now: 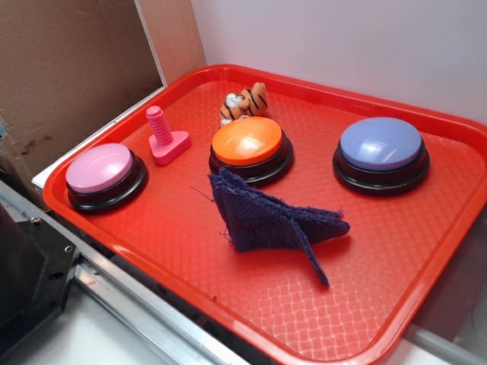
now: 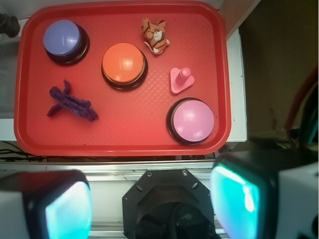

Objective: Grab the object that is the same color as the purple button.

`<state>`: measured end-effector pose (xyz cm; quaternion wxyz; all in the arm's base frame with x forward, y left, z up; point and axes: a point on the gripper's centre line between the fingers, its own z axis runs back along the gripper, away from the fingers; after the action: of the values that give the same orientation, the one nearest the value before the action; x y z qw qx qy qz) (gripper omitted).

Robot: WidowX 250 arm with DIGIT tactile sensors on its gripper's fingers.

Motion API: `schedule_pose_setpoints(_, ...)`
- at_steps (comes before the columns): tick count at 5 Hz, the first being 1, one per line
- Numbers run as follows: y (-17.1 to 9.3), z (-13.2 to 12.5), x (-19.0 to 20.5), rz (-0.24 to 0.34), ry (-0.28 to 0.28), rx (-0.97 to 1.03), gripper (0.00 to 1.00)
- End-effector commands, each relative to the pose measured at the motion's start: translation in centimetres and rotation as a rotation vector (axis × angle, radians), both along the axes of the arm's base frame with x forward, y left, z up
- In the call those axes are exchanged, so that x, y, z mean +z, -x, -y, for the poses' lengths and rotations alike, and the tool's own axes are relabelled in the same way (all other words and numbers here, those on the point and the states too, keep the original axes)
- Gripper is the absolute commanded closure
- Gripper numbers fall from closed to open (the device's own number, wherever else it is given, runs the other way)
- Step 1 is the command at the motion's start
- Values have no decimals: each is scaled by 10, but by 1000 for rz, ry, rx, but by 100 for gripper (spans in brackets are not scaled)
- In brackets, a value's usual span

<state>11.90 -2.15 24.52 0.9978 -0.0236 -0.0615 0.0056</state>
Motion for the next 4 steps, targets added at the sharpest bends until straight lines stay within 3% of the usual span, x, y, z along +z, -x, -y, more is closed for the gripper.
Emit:
schedule_pose_setpoints(1, 0, 0, 0, 0, 0, 0, 0)
schedule_pose_setpoints(2, -40, -2, 12, -1, 49, -43, 0)
schedule_pose_setpoints(3, -85, -5, 28, 47, 72, -53, 0)
schedule_pose_setpoints(4, -134, 6, 33, 72, 30, -152, 0)
